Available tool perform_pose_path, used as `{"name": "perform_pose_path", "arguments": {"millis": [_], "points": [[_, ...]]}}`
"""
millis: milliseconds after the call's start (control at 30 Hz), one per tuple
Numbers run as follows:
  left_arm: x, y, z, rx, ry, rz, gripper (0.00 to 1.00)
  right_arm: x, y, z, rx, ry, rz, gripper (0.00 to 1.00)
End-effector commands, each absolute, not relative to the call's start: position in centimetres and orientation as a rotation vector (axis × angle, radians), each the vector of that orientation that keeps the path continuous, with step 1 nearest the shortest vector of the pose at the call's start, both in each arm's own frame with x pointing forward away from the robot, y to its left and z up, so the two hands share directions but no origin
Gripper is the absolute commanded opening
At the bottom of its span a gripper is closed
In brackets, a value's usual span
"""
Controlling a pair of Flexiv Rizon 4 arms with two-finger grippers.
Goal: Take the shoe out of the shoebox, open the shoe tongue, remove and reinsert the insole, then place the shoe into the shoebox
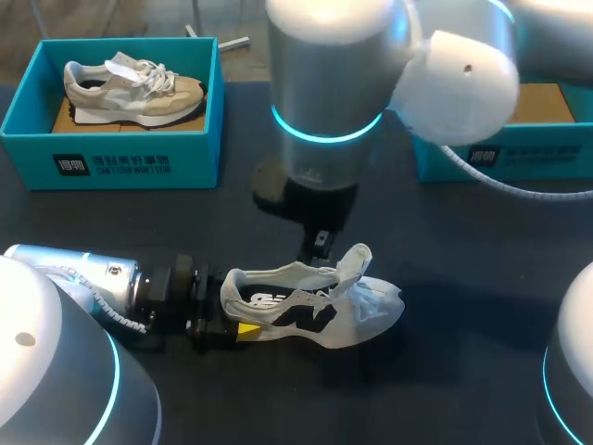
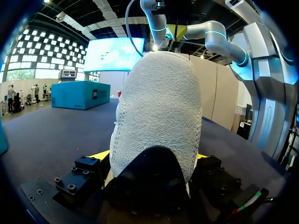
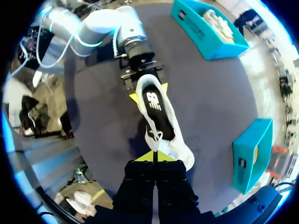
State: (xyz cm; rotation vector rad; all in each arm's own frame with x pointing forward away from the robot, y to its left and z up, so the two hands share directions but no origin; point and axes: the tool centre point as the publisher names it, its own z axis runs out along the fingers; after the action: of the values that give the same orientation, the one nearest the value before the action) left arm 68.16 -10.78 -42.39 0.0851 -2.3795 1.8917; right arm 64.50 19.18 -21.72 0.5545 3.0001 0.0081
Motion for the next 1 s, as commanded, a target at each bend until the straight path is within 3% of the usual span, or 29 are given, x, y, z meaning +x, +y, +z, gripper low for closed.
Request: {"name": "perform_pose_path", "arguments": {"millis": [33, 1000], "points": [[68.2, -10.7, -42.6, 0.086, -2.381, 1.889, 0.00, 65.1, 21.8, -22.6, 0.459, 3.016, -0.096, 0.00], [68.2, -10.7, -42.6, 0.086, -2.381, 1.889, 0.00, 65.6, 23.8, -24.5, 0.270, 2.984, -0.113, 0.00]]}}
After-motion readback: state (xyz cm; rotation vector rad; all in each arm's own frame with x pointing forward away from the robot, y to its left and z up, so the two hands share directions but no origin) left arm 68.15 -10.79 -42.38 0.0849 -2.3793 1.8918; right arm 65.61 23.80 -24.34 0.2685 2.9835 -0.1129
